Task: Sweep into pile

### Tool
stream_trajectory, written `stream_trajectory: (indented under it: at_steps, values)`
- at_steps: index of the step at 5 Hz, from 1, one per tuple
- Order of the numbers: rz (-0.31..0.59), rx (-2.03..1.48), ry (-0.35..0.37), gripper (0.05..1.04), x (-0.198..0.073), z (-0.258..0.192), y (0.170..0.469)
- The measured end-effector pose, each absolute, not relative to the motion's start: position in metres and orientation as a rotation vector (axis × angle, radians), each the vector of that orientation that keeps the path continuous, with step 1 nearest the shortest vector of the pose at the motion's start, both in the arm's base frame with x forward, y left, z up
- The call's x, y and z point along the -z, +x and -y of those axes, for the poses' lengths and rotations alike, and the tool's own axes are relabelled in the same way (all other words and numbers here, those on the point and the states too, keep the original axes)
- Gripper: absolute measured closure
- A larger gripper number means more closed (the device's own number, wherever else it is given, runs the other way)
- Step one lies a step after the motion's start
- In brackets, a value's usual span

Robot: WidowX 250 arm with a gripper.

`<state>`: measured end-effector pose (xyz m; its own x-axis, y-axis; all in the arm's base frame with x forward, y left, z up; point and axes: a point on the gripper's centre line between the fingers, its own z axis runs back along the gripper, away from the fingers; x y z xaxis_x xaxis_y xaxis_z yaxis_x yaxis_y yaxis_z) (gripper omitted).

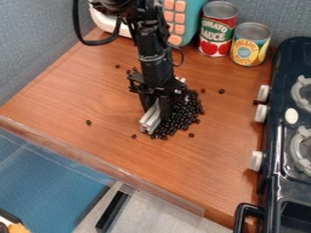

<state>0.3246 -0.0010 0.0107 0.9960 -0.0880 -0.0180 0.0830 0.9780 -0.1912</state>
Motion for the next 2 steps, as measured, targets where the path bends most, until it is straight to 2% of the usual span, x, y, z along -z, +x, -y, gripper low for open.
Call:
stream_trajectory:
  at_steps: [1, 2]
  values:
    - [-0.023, 0.054, -0.216, 0.703, -0.024, -0.025, 0.331]
    - [0.061, 0.029, -0.235, 0.703, -0.062, -0.060, 0.347]
